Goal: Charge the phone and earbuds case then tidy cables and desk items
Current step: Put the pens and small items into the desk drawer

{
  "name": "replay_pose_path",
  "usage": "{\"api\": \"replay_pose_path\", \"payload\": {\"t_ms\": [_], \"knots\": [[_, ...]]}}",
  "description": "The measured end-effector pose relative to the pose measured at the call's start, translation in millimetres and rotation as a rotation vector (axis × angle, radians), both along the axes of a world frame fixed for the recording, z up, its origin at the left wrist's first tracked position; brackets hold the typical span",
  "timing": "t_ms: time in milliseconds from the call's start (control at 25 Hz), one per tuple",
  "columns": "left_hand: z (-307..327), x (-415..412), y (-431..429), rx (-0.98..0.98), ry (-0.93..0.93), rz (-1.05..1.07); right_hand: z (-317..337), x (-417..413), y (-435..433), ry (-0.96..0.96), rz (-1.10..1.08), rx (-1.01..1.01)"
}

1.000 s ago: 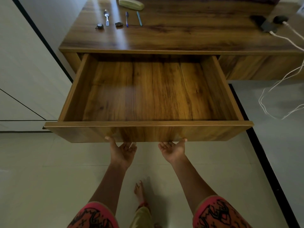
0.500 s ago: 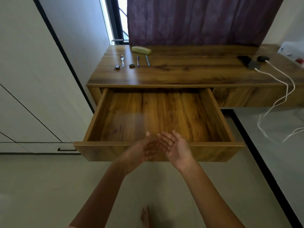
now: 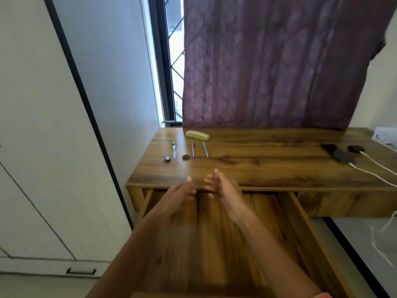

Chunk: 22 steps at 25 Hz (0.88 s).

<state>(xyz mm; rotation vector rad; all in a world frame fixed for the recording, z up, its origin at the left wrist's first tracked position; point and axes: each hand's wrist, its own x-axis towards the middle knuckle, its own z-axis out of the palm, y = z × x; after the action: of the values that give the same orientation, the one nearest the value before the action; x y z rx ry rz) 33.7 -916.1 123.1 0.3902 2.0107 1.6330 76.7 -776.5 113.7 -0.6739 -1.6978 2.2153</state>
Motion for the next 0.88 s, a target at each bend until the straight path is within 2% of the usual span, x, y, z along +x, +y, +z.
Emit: {"api": "replay_pose_path", "payload": {"t_ms": [240,480,640,760,880], "knots": [[-31,-88,19,-0.158,0.173,0.101,-24,-72,24,-0.115,-0.082,0.131],[-84,-189,59,-0.421,0.462,0.205,-68,-167,75,-0.238,-0.130,0.429],[-121,-232,74,-0.589,0.593,0.252,-96,-224,97,-0.314,-0.064,0.632],[-145,-272,83,-0.662,0.649,0.335,-123,-272,113,-0.334,-0.016,0.776],[-158,-303,85,-0.658,0.615,0.385,-143,-303,124,-0.360,-0.069,0.925]]}}
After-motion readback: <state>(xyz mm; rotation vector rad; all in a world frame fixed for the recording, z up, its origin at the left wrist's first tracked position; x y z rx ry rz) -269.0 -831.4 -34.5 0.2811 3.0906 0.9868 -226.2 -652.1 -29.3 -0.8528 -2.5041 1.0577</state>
